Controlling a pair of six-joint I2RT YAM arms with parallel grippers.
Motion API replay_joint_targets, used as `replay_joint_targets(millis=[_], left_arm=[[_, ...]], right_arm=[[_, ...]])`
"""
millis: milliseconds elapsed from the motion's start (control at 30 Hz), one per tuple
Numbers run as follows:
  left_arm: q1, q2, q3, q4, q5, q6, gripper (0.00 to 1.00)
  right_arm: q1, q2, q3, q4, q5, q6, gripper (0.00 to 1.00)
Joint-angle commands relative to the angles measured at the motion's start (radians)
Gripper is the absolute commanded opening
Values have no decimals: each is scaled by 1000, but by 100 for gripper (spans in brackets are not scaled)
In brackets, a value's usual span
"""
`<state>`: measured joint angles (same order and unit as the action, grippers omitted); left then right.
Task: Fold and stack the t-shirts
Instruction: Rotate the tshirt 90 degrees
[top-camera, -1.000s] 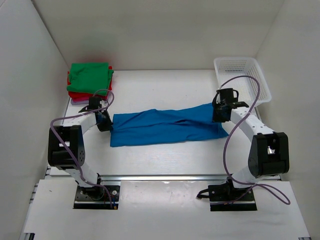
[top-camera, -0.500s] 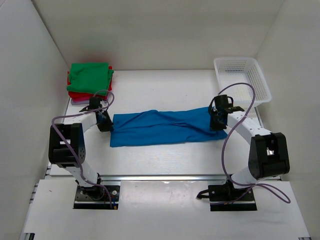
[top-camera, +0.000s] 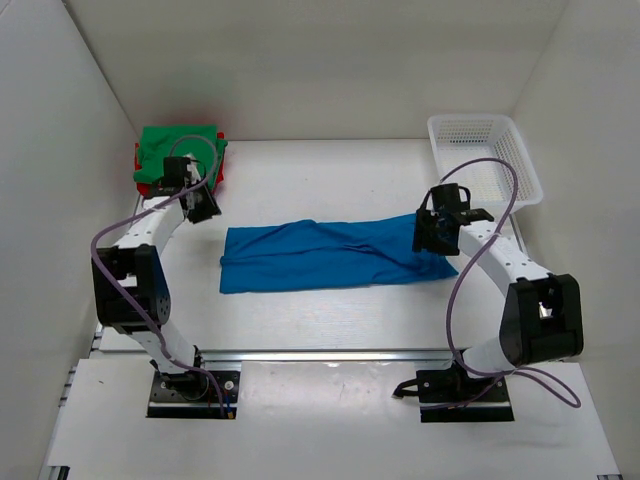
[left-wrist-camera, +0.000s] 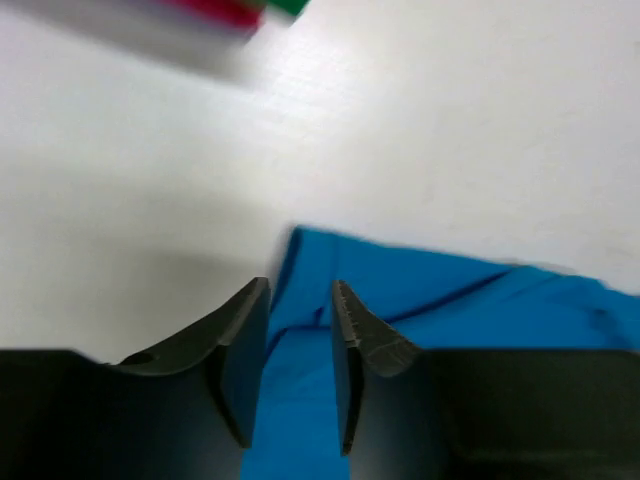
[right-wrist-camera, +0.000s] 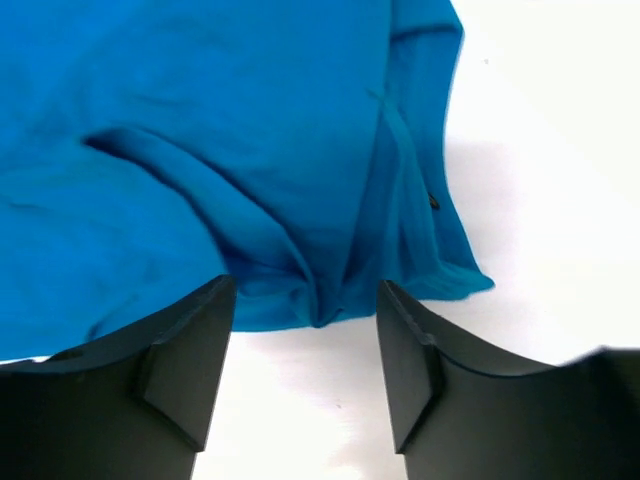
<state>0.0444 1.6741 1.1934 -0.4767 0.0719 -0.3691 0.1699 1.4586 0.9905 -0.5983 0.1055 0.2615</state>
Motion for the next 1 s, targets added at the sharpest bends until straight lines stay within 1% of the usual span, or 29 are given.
replay_joint_targets(millis=[0,33,67,100,133,200,300,367,433,467,533,600,700,800,867,967], left_arm=[[-27,-8,69,6,81,51,41],[-31,-4,61,18,122,52,39],[-31,7,54,45,162,56,40],[-72,18,46,61,178,55,40],[-75,24,43,62,201,64,38],[-118,58,26,49,206,78,37],[-149,79,-23,76,219,73,38],[-165,93,-44,96,177,70,38],[-199,102,-44,83,140,73,39],[-207,120,-32,70,87,68,38],[-233,173,8,-26,28,93,37],[-244,180,5,-69,-18,91,35],[-242,155,-58,-91,-23,62,35],[-248,113,-139,-103,-18,47,35],[-279,89,-181,-121,-11,39,35],[-334,63,-264,-157,17,36,35]], right_arm=[[16,-34,36,43,-36,12,55],[26,-29,42,66,-39,21,53],[43,-12,45,84,-29,34,53],[58,5,49,84,-26,36,53],[63,17,62,94,-29,48,54],[83,43,76,107,-36,70,53],[112,72,76,158,-13,79,54],[108,97,76,169,-24,87,54],[109,126,77,178,-32,91,53],[111,149,82,183,-23,93,53],[121,183,106,173,-12,91,54],[125,235,138,164,-6,93,54],[140,313,180,135,13,94,55],[140,388,236,123,-9,98,56],[154,439,302,107,-10,91,56],[198,537,454,49,2,41,58]])
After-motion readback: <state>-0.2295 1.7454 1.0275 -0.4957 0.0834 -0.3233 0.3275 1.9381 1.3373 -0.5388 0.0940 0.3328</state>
